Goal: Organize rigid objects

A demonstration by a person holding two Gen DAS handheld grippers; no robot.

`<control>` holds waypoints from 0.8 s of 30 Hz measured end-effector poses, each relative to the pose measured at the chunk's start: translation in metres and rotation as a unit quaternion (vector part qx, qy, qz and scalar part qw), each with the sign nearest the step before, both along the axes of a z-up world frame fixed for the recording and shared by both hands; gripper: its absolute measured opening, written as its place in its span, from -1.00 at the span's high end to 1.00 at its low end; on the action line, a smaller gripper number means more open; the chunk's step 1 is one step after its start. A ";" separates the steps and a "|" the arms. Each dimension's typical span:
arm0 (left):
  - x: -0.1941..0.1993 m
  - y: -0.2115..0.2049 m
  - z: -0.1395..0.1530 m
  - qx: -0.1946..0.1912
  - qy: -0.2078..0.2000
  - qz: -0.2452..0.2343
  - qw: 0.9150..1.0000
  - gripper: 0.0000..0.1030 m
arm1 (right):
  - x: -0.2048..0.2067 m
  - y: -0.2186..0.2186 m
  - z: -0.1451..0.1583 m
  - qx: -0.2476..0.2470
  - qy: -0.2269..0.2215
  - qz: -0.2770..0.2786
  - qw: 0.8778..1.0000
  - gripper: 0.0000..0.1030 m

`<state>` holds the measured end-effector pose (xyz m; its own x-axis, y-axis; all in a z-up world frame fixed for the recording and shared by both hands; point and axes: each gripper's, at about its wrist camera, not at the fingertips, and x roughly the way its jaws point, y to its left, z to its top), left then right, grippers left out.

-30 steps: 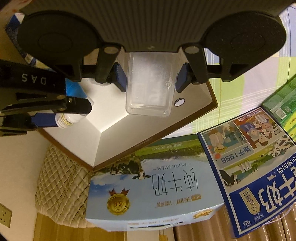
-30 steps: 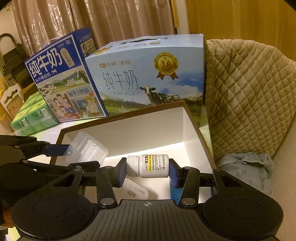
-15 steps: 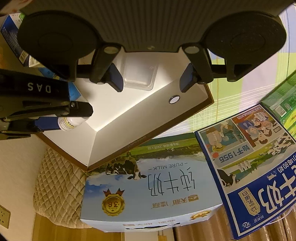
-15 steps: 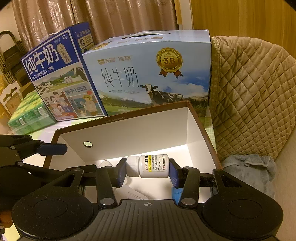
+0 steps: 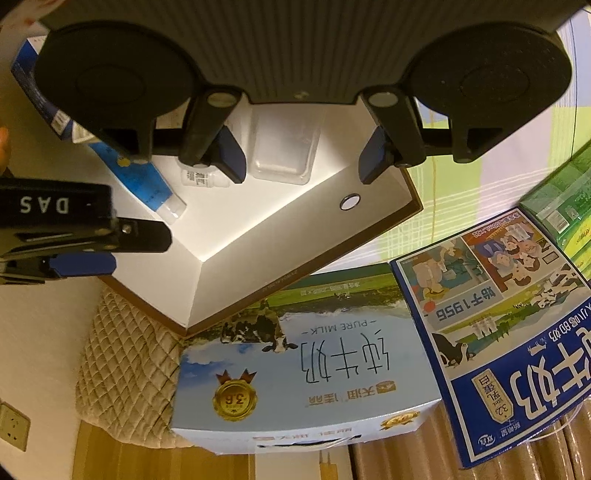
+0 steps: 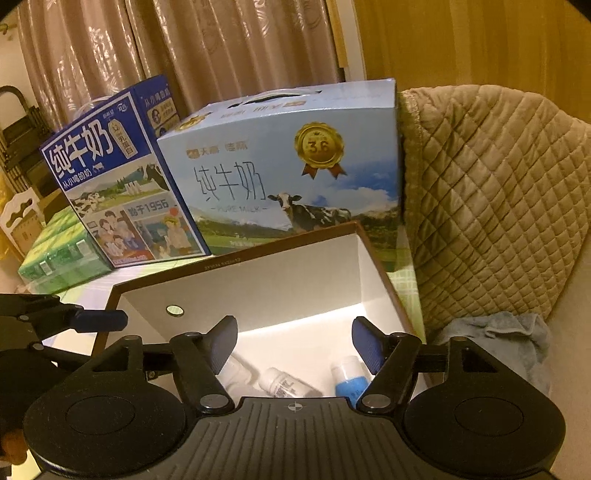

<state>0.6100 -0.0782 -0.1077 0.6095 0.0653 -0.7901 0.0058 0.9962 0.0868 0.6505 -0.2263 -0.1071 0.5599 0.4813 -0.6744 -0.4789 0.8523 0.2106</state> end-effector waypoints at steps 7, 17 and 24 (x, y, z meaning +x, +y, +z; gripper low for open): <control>-0.022 -0.007 0.016 -0.007 -0.010 -0.005 1.000 -0.24 | -0.022 -0.026 0.012 0.021 0.001 -0.015 1.000 -0.37; -0.079 -0.016 0.046 -0.019 -0.030 0.002 0.999 -0.29 | -0.068 -0.052 0.028 0.034 0.015 -0.019 0.999 -0.46; -0.134 -0.015 0.062 -0.013 -0.046 0.011 0.999 -0.44 | -0.116 -0.057 0.038 0.041 0.017 -0.010 0.999 -0.48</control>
